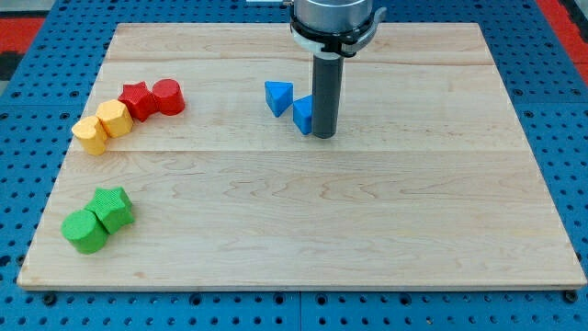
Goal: Move the green blocks to the center of the board
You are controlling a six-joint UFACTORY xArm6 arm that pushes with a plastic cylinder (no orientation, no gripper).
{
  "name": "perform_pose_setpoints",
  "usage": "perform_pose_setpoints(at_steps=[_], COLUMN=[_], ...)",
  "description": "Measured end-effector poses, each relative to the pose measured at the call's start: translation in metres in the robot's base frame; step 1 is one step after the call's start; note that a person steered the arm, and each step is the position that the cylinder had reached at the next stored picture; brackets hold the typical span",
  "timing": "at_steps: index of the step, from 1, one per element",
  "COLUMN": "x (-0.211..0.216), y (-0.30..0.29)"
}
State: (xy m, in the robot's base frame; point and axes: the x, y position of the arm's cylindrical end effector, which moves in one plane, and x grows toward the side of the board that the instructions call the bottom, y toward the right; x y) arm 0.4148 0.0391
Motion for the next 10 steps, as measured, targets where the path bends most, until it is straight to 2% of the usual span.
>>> perform_pose_setpoints(at_steps=[1, 2, 3, 4, 5, 6, 7, 8, 9, 10], x=[0.056, 0.140, 0.202, 0.204, 0.204, 0.203, 0.203, 0.199, 0.173, 0.176], y=[0.035, 0.042, -0.008, -0.016, -0.086, -0.192, -0.265, -0.276, -0.256, -0.258])
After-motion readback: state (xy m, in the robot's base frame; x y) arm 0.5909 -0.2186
